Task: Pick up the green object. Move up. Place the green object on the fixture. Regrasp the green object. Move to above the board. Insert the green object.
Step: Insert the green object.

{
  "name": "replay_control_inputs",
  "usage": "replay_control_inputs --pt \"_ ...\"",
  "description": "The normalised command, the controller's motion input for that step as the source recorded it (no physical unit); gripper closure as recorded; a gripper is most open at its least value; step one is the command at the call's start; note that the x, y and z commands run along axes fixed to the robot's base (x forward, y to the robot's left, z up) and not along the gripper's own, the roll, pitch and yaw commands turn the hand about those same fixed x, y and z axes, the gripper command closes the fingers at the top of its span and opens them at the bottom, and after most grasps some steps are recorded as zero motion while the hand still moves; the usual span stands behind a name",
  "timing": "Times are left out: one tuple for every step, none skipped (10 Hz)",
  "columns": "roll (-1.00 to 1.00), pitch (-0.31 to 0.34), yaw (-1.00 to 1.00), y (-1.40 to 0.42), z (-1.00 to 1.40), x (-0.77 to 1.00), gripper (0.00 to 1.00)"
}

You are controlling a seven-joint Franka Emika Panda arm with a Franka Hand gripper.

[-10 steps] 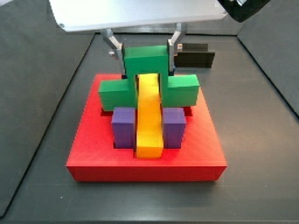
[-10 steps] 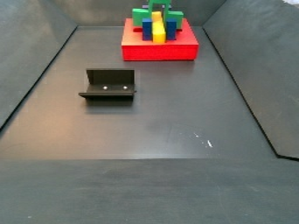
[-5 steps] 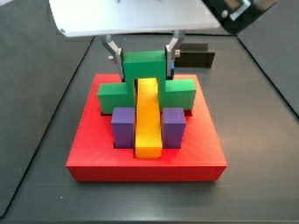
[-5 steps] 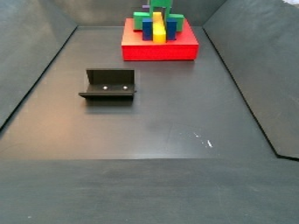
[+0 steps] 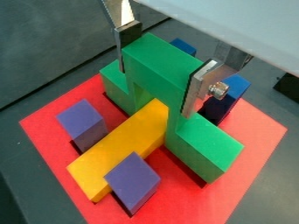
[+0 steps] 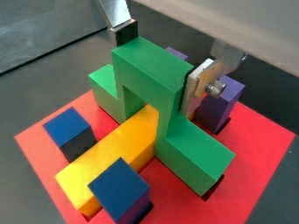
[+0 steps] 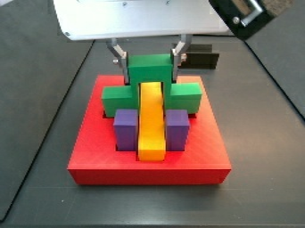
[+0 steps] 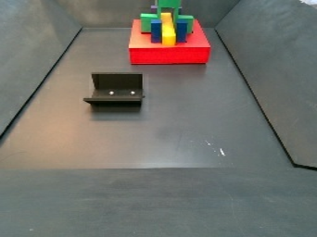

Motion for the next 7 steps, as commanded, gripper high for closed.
replay_control_inputs --pt "0.0 0.163 -0.07 -0.05 -0.07 0.2 1.0" --pt "0.0 0.167 -0.09 0.0 -0.09 0.17 1.0" --pt "0.0 0.17 -0.12 0.0 -0.11 0.17 1.0" --pt "0.0 0.174 -0.13 0.0 -0.17 0.21 1.0" --pt "0.0 0.17 -0.13 0.01 -0.19 0.23 1.0" --pt "0.0 0.187 -0.13 0.06 -0.23 0.23 1.0" --pt "-0.03 0.193 -0.14 0.1 -0.17 0.21 1.0"
